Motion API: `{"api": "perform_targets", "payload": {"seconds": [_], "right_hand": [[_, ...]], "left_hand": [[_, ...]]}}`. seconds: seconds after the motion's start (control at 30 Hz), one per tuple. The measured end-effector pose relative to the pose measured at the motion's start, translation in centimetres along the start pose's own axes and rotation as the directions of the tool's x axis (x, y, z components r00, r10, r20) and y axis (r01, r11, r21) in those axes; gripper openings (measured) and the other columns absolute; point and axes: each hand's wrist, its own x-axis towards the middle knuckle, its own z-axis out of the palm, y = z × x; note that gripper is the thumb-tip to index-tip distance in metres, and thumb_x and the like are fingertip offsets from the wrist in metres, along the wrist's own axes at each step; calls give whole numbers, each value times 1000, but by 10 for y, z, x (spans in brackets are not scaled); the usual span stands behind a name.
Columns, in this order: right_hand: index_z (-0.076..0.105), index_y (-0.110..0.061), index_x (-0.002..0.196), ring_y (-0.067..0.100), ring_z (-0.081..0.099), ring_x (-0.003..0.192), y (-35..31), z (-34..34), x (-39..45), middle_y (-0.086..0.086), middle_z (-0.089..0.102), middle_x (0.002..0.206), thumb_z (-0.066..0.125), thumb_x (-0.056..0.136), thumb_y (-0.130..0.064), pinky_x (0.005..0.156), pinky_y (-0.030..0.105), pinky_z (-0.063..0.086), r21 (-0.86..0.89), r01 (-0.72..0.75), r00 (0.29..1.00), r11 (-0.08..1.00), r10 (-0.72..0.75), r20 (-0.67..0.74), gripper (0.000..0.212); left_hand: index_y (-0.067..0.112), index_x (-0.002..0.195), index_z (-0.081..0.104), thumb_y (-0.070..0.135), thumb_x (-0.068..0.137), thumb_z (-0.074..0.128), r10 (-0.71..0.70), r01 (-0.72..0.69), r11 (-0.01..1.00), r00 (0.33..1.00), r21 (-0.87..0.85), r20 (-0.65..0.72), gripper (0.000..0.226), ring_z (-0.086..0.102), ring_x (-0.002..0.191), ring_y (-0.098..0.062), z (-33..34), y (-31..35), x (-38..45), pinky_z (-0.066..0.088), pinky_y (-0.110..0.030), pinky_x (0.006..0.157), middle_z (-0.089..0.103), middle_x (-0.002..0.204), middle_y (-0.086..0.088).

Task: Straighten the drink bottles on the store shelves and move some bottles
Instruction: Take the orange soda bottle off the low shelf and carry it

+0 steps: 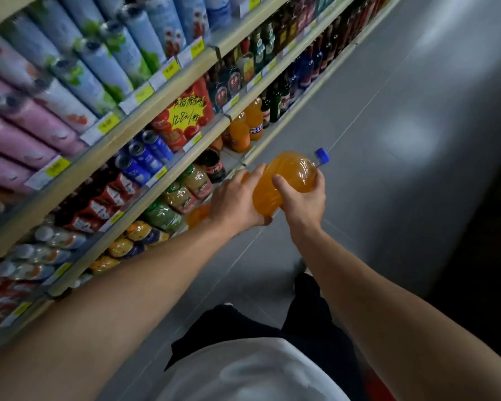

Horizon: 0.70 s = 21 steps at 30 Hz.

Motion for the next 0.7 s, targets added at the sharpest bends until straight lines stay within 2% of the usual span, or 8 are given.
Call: {"api": "perform_targets", "payload": {"seconds": [0.13,0.27,0.43,0.6,0.7], "right_hand": [[29,-34,150,21,53,119,-39,-10,84,-3,48,135,86,67,-48,94,39,53,-80,-3,997,997,9,77,101],[28,-37,149,22,51,120,-70,-4,159,1,47,136,85,67,-49,85,31,48,-175,31,987,984,-2,159,101],[30,-39,147,17,50,115,-91,31,236,-7,46,124,86,67,-49,86,30,49,-288,104,967,952,-30,252,99],[29,-39,147,13,49,110,-85,76,301,-7,44,123,87,69,-43,74,19,46,-304,161,937,939,-49,347,97],[29,-42,145,18,49,117,-67,96,340,-3,45,131,87,67,-44,85,29,52,-295,194,919,936,-68,387,97]], "left_hand": [[38,154,12,53,58,89,-88,86,995,995,-45,-38,123,54,121,-33,7,34,74,52,-51,91,44,144,-5],[33,154,17,51,57,87,-157,144,982,983,-119,-99,120,54,121,-34,17,47,141,52,-50,89,44,144,-8],[30,154,22,51,57,89,-273,231,940,951,-249,-146,120,51,124,-36,35,33,213,52,-53,90,44,146,-10],[26,155,24,46,58,90,-324,243,910,922,-336,-211,119,50,125,-35,60,1,277,50,-53,93,45,144,-11],[25,155,25,45,60,89,-346,249,905,904,-346,-253,116,51,124,-34,83,-18,310,50,-52,94,45,144,-11]]}}
